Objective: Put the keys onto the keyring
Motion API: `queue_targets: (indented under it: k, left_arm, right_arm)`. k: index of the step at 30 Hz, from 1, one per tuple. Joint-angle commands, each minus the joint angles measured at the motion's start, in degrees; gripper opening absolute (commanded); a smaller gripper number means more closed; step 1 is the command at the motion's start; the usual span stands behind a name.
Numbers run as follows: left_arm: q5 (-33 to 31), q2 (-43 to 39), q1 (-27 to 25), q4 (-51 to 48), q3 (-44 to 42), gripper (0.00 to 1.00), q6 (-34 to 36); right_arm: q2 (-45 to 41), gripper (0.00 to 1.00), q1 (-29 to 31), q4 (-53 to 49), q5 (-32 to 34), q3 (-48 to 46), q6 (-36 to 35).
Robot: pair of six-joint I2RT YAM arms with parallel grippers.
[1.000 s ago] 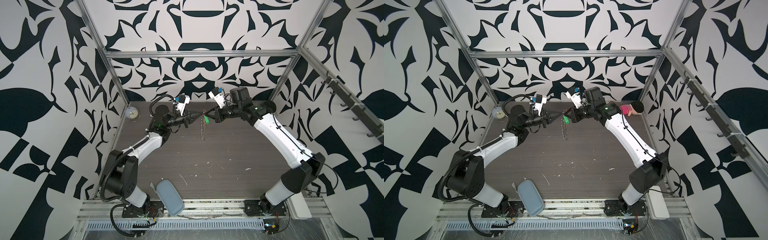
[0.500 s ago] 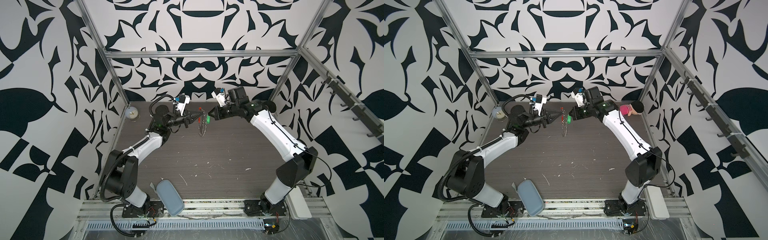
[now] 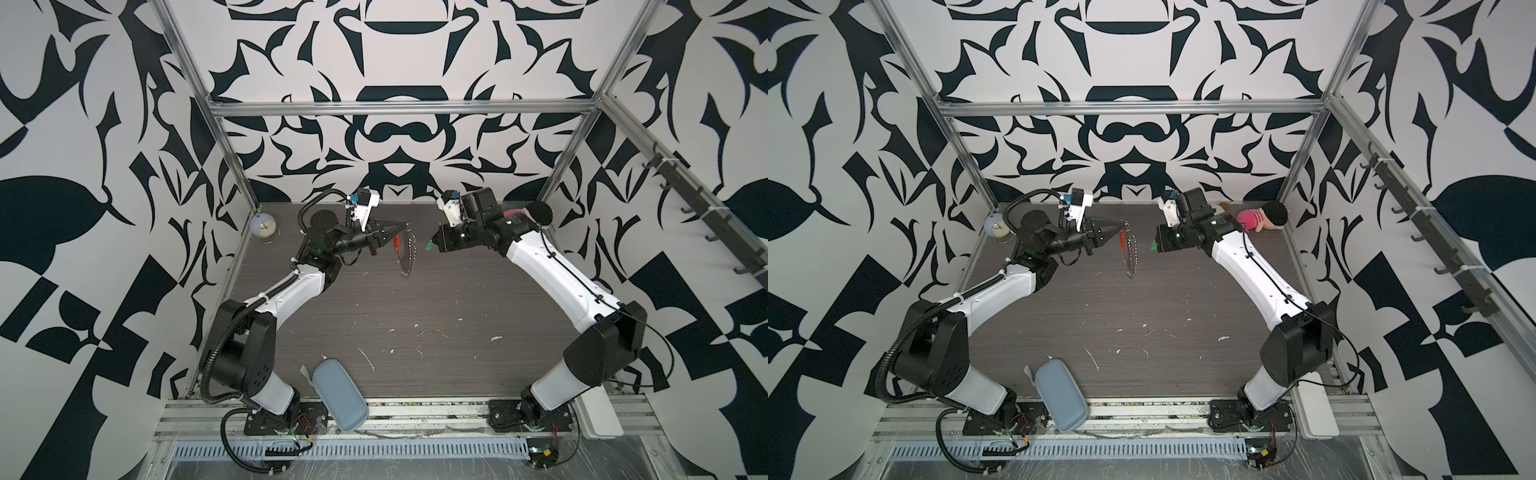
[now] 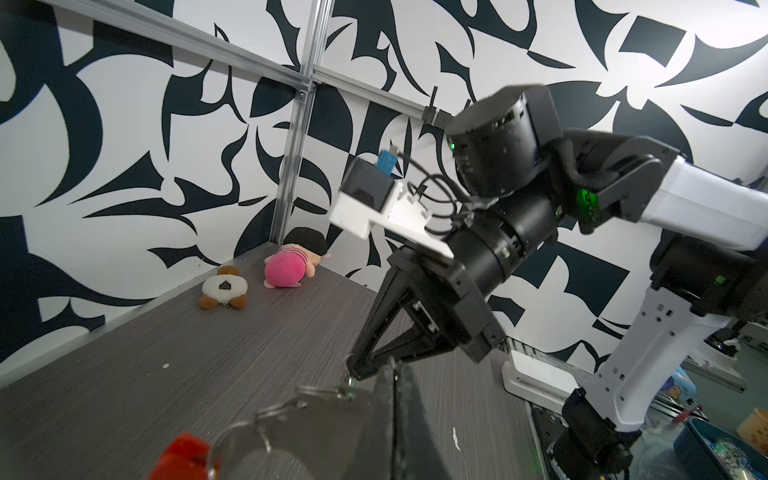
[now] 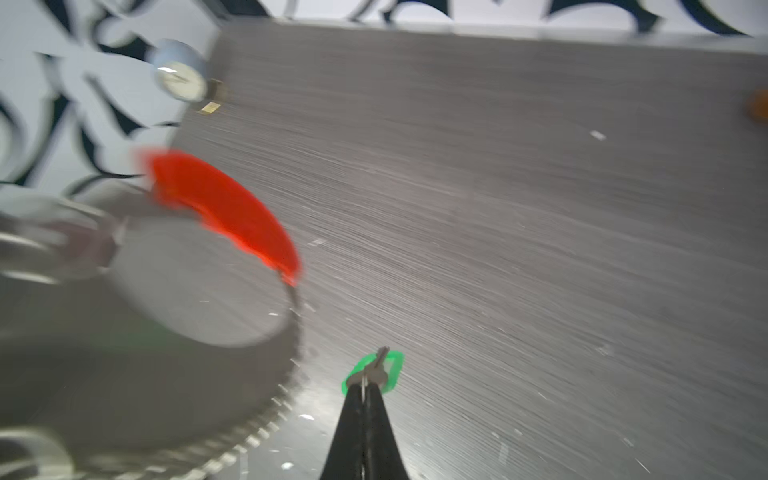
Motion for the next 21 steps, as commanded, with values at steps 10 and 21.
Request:
queue_targets:
  k: [10,21]
  left_arm:
    - [-0.39,-0.61,-0.15,-1.02,-2.30,0.00,1.76]
    - [-1.12,-1.78,-0.23,-2.07,-4.86,0.00,2.59]
  right_arm:
    - [9.69,0.00,-3.34,2.39,8.88,-15.19,0.25]
    - [21.08,0.09,-4.12,-1.50,9.15,-3.41,-1.61]
